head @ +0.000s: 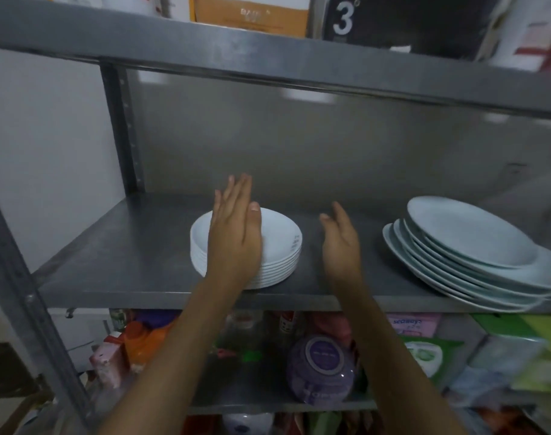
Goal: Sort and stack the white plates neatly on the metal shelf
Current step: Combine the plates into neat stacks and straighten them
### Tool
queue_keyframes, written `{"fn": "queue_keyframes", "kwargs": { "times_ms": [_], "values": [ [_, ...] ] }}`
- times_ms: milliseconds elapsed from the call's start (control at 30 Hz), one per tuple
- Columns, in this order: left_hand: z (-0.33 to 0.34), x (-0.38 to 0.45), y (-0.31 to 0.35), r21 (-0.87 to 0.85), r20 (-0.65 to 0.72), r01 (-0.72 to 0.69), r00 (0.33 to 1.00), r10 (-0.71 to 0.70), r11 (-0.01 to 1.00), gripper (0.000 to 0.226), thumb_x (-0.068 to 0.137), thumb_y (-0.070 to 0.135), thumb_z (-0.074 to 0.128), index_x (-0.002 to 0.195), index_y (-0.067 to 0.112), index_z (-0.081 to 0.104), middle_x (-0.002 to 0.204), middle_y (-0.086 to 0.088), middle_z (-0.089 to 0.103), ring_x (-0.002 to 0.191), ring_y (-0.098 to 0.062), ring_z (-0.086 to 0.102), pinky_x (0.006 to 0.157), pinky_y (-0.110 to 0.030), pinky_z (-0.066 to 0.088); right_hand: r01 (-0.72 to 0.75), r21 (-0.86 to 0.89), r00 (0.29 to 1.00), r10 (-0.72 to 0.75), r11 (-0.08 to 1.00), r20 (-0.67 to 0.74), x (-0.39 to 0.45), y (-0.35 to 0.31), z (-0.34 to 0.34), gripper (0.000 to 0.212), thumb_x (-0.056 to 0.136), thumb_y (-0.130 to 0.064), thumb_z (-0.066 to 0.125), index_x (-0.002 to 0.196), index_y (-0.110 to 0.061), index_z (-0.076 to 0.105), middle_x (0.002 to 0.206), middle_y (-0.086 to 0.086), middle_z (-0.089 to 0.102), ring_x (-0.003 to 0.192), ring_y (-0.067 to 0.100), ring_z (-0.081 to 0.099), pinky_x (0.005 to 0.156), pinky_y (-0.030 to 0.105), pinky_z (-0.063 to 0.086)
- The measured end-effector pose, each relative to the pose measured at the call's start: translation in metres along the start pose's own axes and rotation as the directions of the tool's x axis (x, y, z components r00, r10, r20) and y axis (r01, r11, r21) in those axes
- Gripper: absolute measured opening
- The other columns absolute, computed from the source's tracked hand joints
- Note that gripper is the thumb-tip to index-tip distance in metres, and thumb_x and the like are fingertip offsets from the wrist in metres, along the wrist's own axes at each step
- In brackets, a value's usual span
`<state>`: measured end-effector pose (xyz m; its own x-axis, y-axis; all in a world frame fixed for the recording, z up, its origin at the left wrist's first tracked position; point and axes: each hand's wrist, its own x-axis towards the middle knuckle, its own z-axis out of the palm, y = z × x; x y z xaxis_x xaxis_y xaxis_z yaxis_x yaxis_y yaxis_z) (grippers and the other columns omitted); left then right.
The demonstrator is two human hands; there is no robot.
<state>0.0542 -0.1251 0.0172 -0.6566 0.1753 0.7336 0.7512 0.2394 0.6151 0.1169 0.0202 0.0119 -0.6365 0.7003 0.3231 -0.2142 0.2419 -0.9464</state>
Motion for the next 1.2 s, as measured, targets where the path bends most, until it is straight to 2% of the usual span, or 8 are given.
{"fn": "queue_keyframes", "kwargs": {
  "times_ms": [133,267,533,633,733,1033,1133,1200],
  "values": [
    [0.038,-0.005,0.014,0.143,0.154,-0.273,0.956,0.251,0.951,0.055,0.100,0.027,0.022,0.144,0.000,0.038,0.151,-0.012,0.038,0.144,-0.023,0.026,0.120,-0.039,0.012,0.217,-0.321,0.976,-0.206,0.922,0.070,-0.004,-0.002,-0.035,0.054,0.099,-0.030,0.044,0.150,-0.021,0.026,0.157,-0.007,0.023,0.144,0.006,0.019,0.118,0.029,0.016],
    [0.078,-0.013,0.034,0.155,0.224,-0.389,0.909,0.351,0.908,0.052,0.100,0.023,0.026,0.141,-0.004,0.041,0.148,-0.016,0.041,0.142,-0.030,0.032,0.118,-0.046,0.018,0.313,-0.563,0.944,-0.317,0.765,0.094,-0.006,-0.005,-0.080,0.056,0.100,-0.028,0.042,0.151,-0.016,0.022,0.159,-0.002,0.020,0.145,0.008,0.013,0.118,0.024,0.010],
    [0.158,-0.041,0.082,-0.001,0.294,-0.424,0.866,0.405,0.906,0.053,0.100,0.026,0.024,0.143,0.000,0.039,0.150,-0.014,0.039,0.144,-0.027,0.028,0.119,-0.043,0.016,0.249,-0.673,0.912,-0.402,0.696,-0.079,-0.014,0.000,-0.190,0.051,0.101,-0.028,0.040,0.149,-0.016,0.028,0.157,-0.003,0.026,0.144,0.005,0.019,0.119,0.026,0.015],
    [0.182,-0.051,0.097,-0.113,0.307,-0.297,0.897,0.318,0.948,0.053,0.102,0.031,0.022,0.146,0.005,0.035,0.154,-0.007,0.034,0.145,-0.017,0.021,0.121,-0.035,0.011,0.236,-0.645,0.902,-0.411,0.727,-0.134,-0.010,0.002,-0.220,0.050,0.101,-0.027,0.040,0.149,-0.016,0.030,0.156,-0.004,0.029,0.143,0.006,0.022,0.119,0.030,0.018],
    [0.208,-0.055,0.113,-0.271,0.368,-0.023,0.921,0.125,0.962,0.049,0.104,0.032,0.028,0.150,0.013,0.031,0.157,0.002,0.026,0.145,-0.005,0.014,0.119,-0.025,0.009,0.233,-0.588,0.887,-0.417,0.774,-0.198,-0.002,0.004,-0.252,0.049,0.101,-0.024,0.041,0.148,-0.018,0.031,0.155,-0.005,0.030,0.142,0.008,0.024,0.119,0.033,0.021],
    [0.269,-0.043,0.122,-0.236,0.289,0.355,0.914,-0.283,0.905,0.050,0.104,0.033,0.032,0.150,0.014,0.028,0.160,-0.001,0.020,0.146,-0.013,0.016,0.115,-0.026,0.011,0.173,-0.213,0.867,-0.252,0.962,-0.431,0.028,0.031,-0.329,0.050,0.096,-0.035,0.038,0.145,-0.026,0.036,0.150,-0.009,0.037,0.137,0.008,0.034,0.113,0.041,0.032],
    [0.279,-0.036,0.117,-0.348,0.253,0.521,0.853,-0.457,0.779,0.050,0.100,0.032,0.037,0.143,0.005,0.040,0.152,-0.011,0.036,0.140,-0.024,0.032,0.117,-0.037,0.022,0.073,0.000,0.877,-0.064,0.997,-0.476,0.035,0.053,-0.334,0.041,0.096,-0.041,0.036,0.130,-0.020,0.047,0.133,-0.002,0.047,0.122,0.013,0.043,0.103,0.038,0.036],
    [0.278,-0.032,0.114,-0.511,0.375,0.675,0.733,-0.568,0.533,0.050,0.094,0.039,0.037,0.122,0.004,0.060,0.127,-0.017,0.062,0.120,-0.031,0.055,0.108,-0.045,0.037,0.018,0.150,0.888,0.053,0.989,-0.456,0.039,0.067,-0.334,0.035,0.096,-0.043,0.036,0.115,-0.017,0.049,0.122,-0.002,0.051,0.114,0.017,0.049,0.099,0.043,0.040]
  ]
}}
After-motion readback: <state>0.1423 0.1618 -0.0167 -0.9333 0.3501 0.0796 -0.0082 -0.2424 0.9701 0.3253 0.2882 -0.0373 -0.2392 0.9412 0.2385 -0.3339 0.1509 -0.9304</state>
